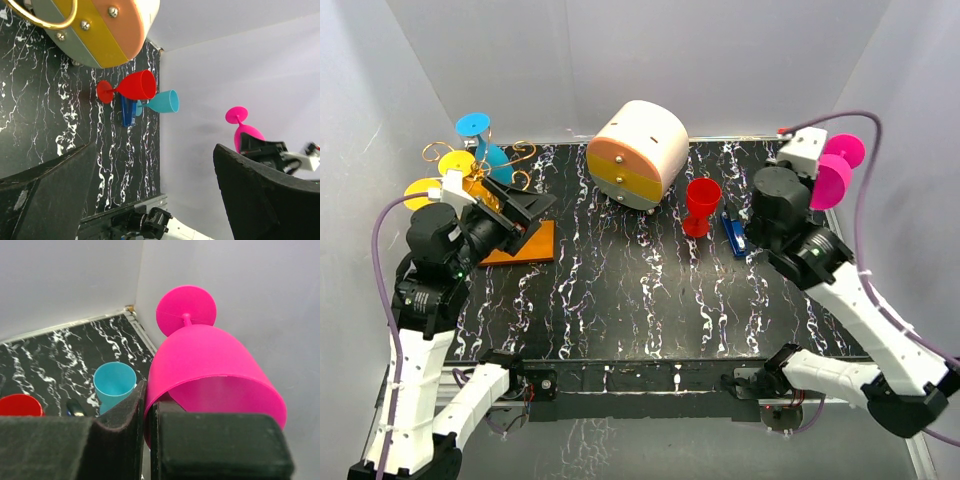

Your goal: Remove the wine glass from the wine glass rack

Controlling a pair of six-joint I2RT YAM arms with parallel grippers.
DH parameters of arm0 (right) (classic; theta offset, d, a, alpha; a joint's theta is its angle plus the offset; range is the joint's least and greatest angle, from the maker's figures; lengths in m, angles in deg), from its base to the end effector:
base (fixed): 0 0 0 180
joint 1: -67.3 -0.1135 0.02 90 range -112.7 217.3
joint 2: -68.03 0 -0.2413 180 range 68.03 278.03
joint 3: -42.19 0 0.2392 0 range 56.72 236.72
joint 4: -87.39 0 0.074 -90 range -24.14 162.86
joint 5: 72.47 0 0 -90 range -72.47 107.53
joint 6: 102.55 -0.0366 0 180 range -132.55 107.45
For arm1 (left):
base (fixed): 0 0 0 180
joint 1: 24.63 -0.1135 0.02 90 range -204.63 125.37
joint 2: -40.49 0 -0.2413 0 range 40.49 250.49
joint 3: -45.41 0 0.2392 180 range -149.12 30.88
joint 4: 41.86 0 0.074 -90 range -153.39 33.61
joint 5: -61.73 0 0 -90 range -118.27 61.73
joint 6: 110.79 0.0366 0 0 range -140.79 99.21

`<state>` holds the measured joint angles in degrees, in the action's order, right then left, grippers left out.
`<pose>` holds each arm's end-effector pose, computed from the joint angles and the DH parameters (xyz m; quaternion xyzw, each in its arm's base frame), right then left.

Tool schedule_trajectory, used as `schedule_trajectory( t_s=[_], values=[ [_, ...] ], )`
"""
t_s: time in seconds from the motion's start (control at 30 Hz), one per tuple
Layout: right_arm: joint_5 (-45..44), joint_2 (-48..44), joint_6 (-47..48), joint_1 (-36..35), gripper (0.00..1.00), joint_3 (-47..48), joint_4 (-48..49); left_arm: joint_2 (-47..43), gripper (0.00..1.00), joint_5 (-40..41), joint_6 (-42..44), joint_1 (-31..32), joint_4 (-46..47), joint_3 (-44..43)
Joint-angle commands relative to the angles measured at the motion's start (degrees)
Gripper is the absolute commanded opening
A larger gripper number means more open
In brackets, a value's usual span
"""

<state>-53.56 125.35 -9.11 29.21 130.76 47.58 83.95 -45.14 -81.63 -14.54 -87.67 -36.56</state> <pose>0.1623 0.0832 0.4279 0.1360 0.7111 -0.2625 0.6379 0.1361 -0.0350 0.4146 -0.2307 0.7125 -0.4689 0.4684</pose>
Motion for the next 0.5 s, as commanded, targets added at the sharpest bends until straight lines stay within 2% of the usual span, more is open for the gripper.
schedule_trajectory(
  t_s=[0.0,0.1,0.23,0.47],
  values=[
    [-3.0,4.7,-4.0,3.6,0.0,4.6,-3.9,-0.7,0.99,1.1,4.0,0.0,-2.8,-5.1],
    [8.4,8.4,-14.3,13.9,0.0,7.8,-13.5,-0.6,0.99,2.0,6.0,0.0,-4.7,-6.6],
    [17.6,11.6,-21.5,21.6,0.0,9.4,-19.4,-0.2,0.99,1.8,7.8,0.0,-5.6,-7.5],
    [29.0,16.9,-28.9,32.2,0.0,8.7,-23.8,0.6,0.99,-0.5,11.8,0.0,-7.5,-9.6]
  ],
)
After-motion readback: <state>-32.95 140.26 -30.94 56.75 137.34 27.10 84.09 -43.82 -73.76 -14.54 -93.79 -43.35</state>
